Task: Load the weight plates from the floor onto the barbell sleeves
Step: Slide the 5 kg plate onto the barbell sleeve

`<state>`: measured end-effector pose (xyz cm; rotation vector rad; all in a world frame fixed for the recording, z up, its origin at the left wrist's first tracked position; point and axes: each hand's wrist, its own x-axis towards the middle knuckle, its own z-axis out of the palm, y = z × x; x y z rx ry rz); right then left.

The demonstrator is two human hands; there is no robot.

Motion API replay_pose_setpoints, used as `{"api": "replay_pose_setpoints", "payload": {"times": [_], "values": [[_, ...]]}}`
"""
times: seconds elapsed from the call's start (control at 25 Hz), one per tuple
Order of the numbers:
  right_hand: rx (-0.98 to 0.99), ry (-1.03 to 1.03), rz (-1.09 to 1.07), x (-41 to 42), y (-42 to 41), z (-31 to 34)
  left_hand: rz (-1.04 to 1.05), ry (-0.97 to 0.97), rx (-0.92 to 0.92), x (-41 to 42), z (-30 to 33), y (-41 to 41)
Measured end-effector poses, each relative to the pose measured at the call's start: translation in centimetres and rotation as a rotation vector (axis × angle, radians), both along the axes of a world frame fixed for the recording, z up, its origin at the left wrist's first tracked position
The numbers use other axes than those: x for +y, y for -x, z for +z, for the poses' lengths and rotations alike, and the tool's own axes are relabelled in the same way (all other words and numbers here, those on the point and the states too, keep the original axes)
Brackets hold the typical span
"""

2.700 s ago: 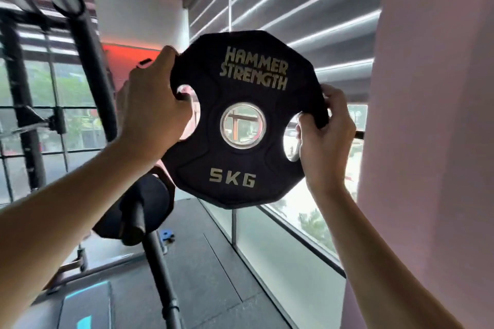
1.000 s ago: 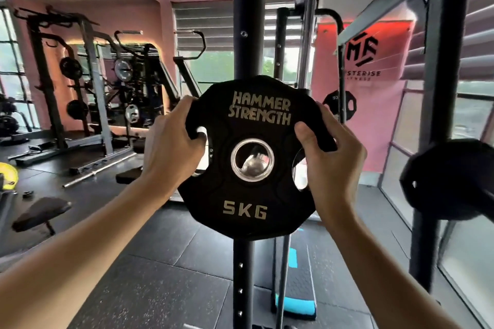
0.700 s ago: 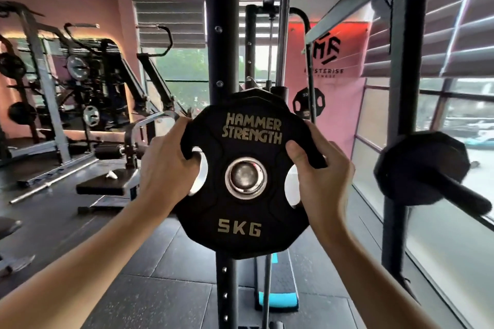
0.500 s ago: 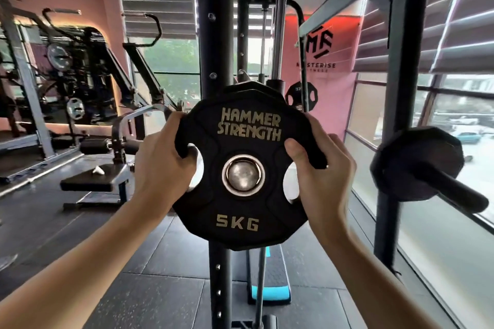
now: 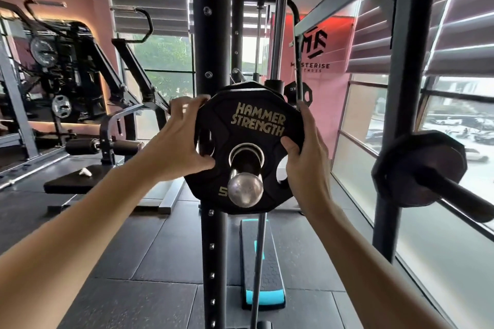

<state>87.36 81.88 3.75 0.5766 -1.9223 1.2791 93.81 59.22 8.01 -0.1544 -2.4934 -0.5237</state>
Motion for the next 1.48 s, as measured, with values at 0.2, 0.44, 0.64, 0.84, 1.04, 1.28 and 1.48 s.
{"api": "replay_pose_setpoints", "payload": {"times": [0.2, 0.44, 0.64, 0.84, 1.04, 1.28, 1.48], "values": [[-0.046, -0.1, -0.01, -0.2, 2.5, 0.6, -0.045, 0.016, -0.026, -0.9, 0.5, 3.6], [-0.043, -0.113, -0.035, -1.2, 5.3, 0.7, -0.071, -0.098, 0.022, -1.2, 0.0, 7.0], [-0.096, -0.046, -0.012, -1.9, 7.4, 0.5, -0.09, -0.154, 0.06, -1.3, 0.1, 9.4], [-0.117, -0.014, -0.005, -2.3, 9.1, 0.3, -0.096, -0.162, 0.051, -1.9, 0.1, 11.7], [-0.142, -0.024, -0.043, -2.8, 10.2, 0.4, -0.081, -0.172, 0.073, -2.1, -0.4, 12.9], [-0.148, -0.032, -0.072, -3.0, 10.4, 0.3, -0.057, -0.173, 0.068, -2.0, -0.5, 13.2], [-0.177, -0.045, -0.047, -2.7, 10.0, 0.7, 0.048, -0.12, 0.04, -0.7, -0.1, 12.0]]}}
